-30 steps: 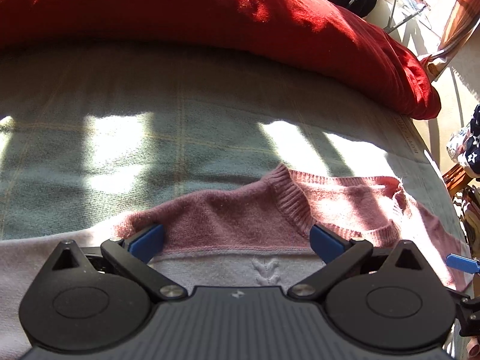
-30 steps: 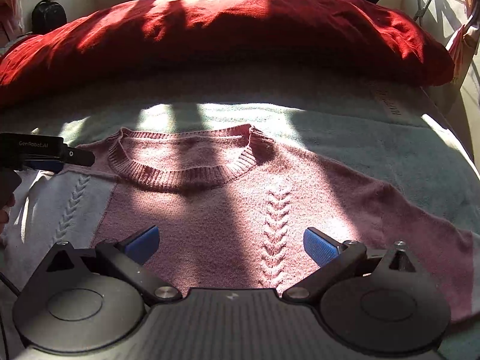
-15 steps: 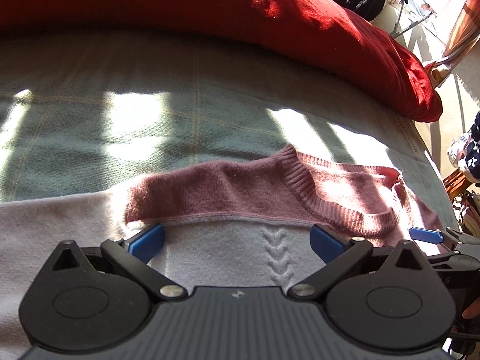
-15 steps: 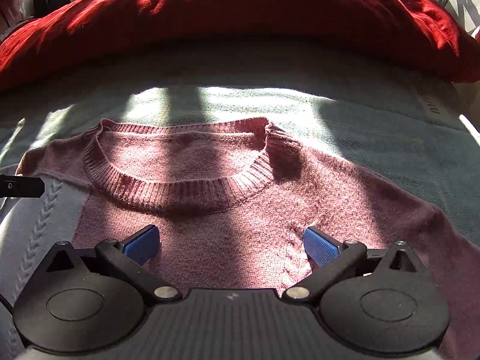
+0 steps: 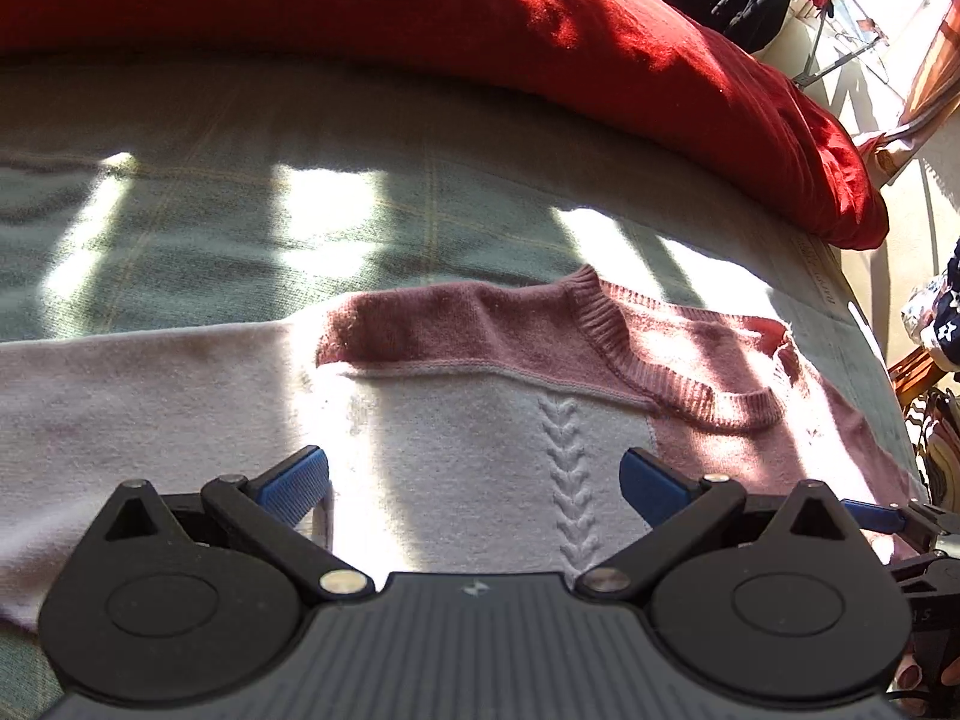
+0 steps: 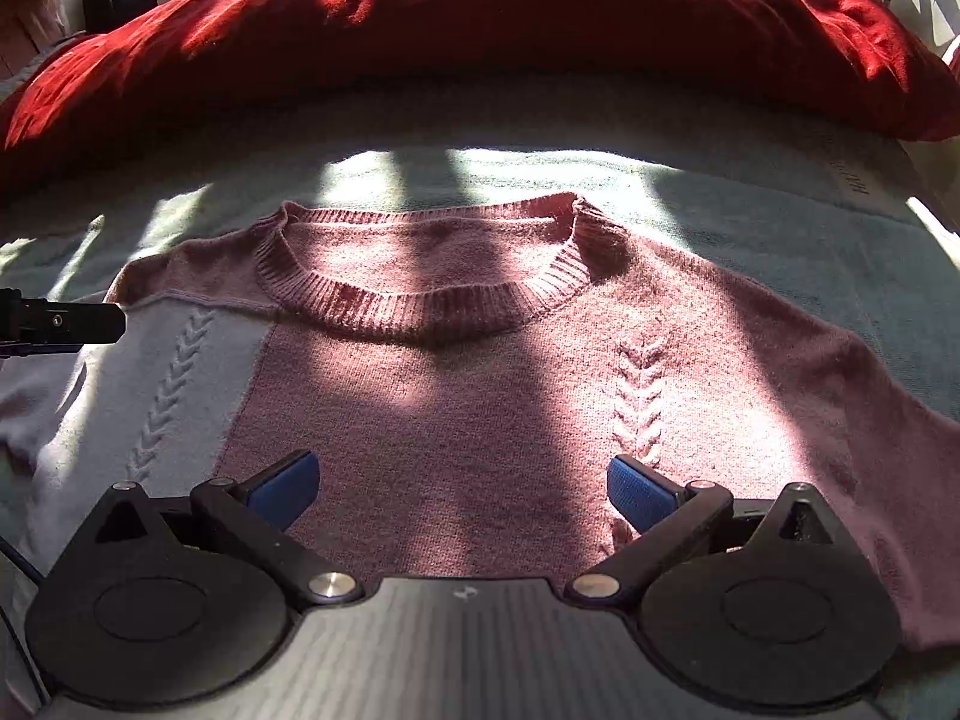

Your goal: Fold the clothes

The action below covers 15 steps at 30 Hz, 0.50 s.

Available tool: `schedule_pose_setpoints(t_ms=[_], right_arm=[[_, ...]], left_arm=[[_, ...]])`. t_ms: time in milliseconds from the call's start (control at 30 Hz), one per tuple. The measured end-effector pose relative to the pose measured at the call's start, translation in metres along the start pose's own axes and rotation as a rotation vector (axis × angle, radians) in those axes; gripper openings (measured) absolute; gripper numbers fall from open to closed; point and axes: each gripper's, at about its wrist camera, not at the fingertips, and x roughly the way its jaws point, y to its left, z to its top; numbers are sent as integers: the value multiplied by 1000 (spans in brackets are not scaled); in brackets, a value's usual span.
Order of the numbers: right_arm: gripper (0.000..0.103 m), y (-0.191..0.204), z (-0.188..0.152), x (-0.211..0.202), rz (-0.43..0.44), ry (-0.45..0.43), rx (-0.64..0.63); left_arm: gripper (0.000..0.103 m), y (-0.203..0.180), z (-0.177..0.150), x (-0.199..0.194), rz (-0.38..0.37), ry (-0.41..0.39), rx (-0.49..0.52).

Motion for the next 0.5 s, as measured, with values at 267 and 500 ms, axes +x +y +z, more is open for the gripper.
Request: schedule_pose_setpoints(t_ms=[267, 500], right_arm=[[103, 31, -3, -16, 25, 51, -5], [103, 86, 16, -27, 67, 106, -89]], left_arm=[[102, 45, 0, -42, -8, -126, -114], [102, 119, -19, -58, 101, -83, -284]])
